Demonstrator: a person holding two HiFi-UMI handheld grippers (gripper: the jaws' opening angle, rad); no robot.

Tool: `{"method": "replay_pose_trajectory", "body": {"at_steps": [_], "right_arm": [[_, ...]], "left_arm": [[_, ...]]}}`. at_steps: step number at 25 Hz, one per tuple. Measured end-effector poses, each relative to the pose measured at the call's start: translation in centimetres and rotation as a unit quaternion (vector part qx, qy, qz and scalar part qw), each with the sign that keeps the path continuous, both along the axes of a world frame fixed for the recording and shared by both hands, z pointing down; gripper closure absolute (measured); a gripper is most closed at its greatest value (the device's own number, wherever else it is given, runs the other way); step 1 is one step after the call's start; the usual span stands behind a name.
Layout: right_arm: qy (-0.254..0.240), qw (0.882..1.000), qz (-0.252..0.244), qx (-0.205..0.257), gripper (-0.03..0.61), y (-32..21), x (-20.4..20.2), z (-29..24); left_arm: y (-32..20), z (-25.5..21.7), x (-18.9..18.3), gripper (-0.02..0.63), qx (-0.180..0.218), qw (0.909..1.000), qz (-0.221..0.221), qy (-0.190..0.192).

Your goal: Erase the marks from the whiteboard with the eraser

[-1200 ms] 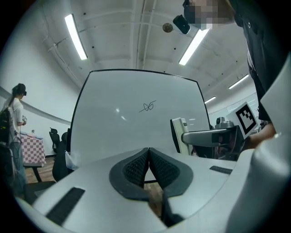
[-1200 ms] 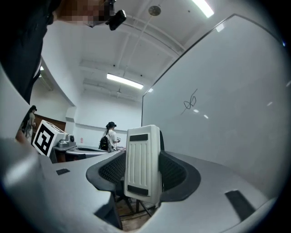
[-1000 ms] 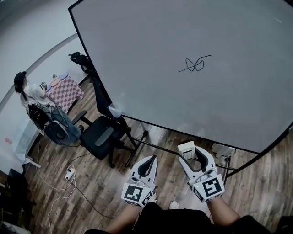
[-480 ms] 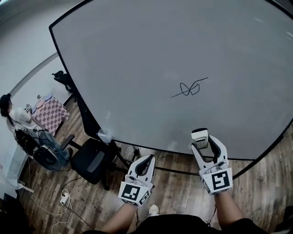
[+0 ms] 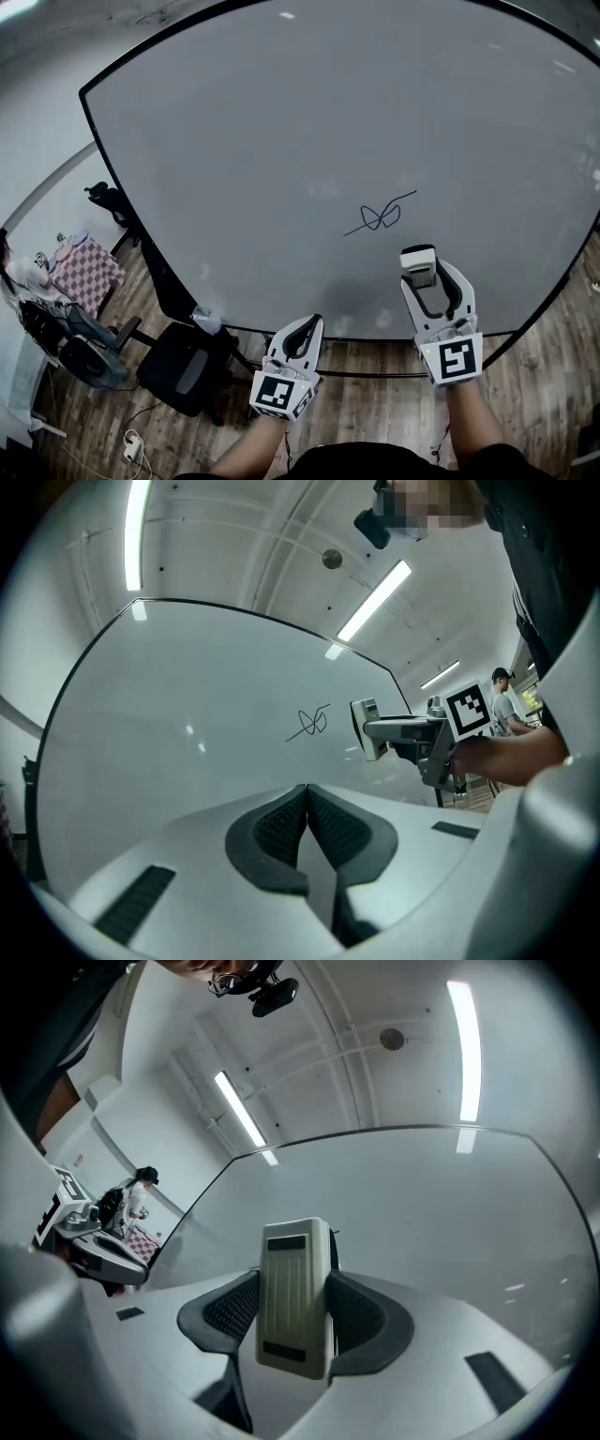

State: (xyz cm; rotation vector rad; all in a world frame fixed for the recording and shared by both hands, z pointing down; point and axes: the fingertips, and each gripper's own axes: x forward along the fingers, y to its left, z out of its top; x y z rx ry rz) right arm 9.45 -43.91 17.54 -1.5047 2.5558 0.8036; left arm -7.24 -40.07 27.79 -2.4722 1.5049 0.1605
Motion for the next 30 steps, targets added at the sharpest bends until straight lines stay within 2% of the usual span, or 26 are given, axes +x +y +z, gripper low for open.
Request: {"method": "replay_pose_trajectory", "body": {"at_steps": [5, 7, 11, 13, 20, 25, 27, 30], "right_arm": [[0.006, 0.998, 0.046, 0.050, 0.325, 2.8, 0.3, -0.6], [0.011, 0.996, 0.061, 0.058, 0.325, 6.1, -0.6, 1.9], [0.033, 0.992, 0.095, 0.071, 0.325, 17.7, -1.7, 10.6], [0.037, 0.990, 0.112, 0.074, 0.325, 19.4, -1.6, 11.3], [0.052, 0.980, 0.145, 0.123, 0.325, 19.4, -0.7, 5.9], [0.064, 0.970, 0.180, 0.148, 0.325, 18.9, 1.1, 2.6], [0.075, 0.967, 0.197, 0.144, 0.325, 18.4, 1.7, 1.9], [0.083, 0.965, 0.222, 0.112, 0.325, 17.1, 2.2, 2.1]], "left_arm": [[2.8, 1.6, -0.4, 0.594, 0.020, 0.9995, 0.025, 0.002], [6.6, 4.9, -1.4, 0.595, 0.018, 0.9993, 0.033, 0.007], [19.1, 16.0, -3.2, 0.595, 0.015, 0.9987, 0.043, 0.025], [21.3, 17.9, -3.7, 0.594, 0.013, 0.9985, 0.046, 0.027], [22.0, 19.0, -3.3, 0.595, 0.006, 0.9975, 0.062, 0.033], [22.3, 17.6, -3.3, 0.595, 0.026, 0.9968, 0.073, 0.021], [22.2, 16.7, -3.6, 0.594, 0.036, 0.9965, 0.070, 0.026], [21.7, 15.1, -3.9, 0.595, 0.056, 0.9959, 0.063, 0.033]]}}
